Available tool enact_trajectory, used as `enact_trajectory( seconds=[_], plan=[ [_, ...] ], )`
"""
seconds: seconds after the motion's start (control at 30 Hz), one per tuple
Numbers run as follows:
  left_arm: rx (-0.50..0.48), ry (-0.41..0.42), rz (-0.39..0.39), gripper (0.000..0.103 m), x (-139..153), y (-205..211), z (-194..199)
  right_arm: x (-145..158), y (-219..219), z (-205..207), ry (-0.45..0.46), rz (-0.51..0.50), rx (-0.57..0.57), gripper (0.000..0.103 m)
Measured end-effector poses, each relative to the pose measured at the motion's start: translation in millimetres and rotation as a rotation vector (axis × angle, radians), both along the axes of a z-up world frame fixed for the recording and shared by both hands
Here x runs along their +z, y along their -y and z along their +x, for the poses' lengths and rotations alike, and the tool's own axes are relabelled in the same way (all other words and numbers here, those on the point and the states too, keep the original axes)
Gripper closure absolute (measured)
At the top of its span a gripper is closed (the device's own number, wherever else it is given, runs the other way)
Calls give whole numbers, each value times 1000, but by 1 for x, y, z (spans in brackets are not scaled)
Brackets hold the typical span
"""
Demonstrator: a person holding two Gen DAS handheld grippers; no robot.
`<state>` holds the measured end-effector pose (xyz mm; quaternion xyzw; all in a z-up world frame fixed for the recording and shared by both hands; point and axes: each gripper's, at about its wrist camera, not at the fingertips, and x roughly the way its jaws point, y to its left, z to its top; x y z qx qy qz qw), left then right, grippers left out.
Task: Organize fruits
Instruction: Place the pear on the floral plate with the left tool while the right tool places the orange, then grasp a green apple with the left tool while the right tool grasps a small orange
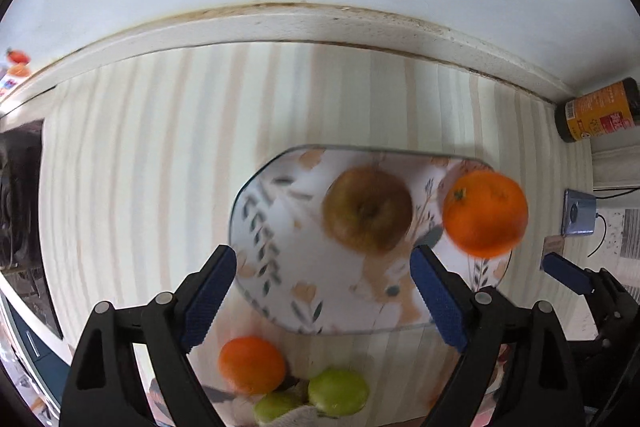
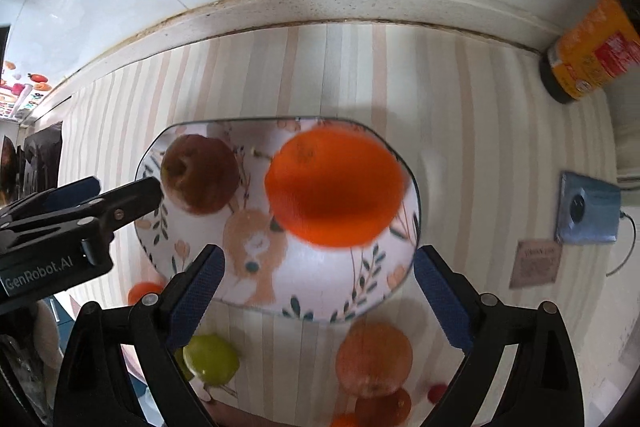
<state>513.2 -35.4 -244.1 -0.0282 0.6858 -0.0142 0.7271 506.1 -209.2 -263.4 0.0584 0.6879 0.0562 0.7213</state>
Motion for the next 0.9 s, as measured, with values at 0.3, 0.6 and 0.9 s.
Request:
enact_trajectory(
  seconds=[0.3, 0.6, 0.9],
  plan=[
    [-18, 95, 30, 14, 33, -16, -60, 37, -4, -62, 90, -35, -37, 5],
    [-54, 211, 28, 14, 79, -15, -112, 81, -15, -110, 192, -48, -59, 5],
    [-69, 298, 5, 14, 118, -14, -148, 130, -16, -159, 297, -60, -90, 5]
  ],
)
